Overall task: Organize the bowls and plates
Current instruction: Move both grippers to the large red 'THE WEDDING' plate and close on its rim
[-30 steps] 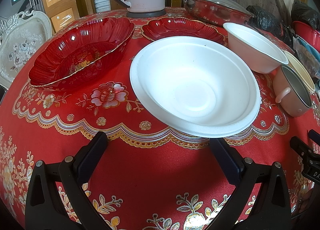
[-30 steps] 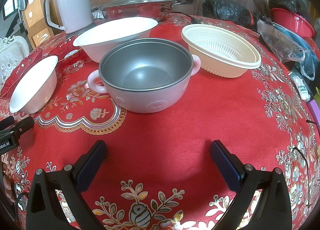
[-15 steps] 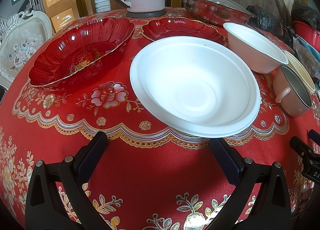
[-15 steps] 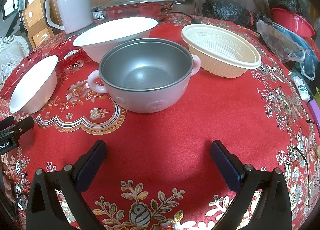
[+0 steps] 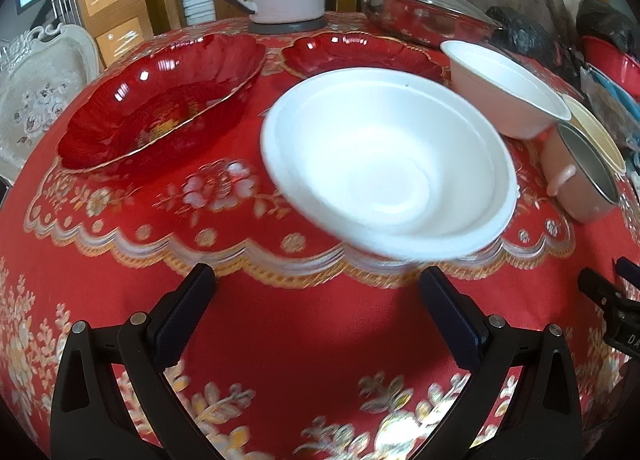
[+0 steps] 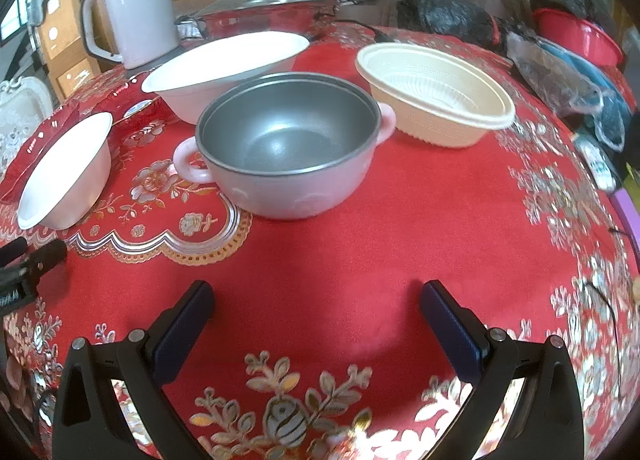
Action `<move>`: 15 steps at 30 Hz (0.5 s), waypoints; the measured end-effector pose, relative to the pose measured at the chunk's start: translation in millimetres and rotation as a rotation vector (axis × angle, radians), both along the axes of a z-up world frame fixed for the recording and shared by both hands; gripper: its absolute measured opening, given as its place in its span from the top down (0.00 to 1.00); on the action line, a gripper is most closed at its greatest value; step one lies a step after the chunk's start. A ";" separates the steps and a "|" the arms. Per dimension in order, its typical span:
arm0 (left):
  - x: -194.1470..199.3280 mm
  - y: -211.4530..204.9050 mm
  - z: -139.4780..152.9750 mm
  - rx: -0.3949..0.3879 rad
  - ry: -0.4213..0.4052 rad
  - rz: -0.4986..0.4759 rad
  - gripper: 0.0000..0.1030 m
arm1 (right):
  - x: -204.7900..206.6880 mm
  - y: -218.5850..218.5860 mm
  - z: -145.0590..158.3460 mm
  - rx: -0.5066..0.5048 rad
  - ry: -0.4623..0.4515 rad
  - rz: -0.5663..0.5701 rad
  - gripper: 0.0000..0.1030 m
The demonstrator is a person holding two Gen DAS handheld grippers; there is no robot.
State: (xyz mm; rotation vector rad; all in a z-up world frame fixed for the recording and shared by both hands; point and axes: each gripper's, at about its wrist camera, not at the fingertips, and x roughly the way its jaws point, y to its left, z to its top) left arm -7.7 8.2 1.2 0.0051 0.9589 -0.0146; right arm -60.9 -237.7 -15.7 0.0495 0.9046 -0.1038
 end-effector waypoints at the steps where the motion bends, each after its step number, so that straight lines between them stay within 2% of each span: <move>1: -5.7 5.1 0.4 0.002 -0.002 -0.004 0.00 | -1.0 3.4 1.4 0.014 0.018 0.014 0.00; 5: -33.0 39.0 30.0 -0.013 -0.065 0.003 0.00 | -16.3 18.2 27.5 0.120 -0.025 0.075 0.00; 8: -43.7 72.7 56.3 -0.010 -0.098 0.028 0.00 | -21.9 49.1 64.3 0.099 -0.068 0.169 0.00; 12: -39.2 116.4 80.6 0.016 -0.115 0.075 0.00 | -17.8 92.2 104.5 0.117 -0.128 0.323 0.00; 15: -25.7 147.1 91.0 0.035 -0.108 0.108 0.00 | 6.9 129.8 127.3 0.143 -0.139 0.431 0.00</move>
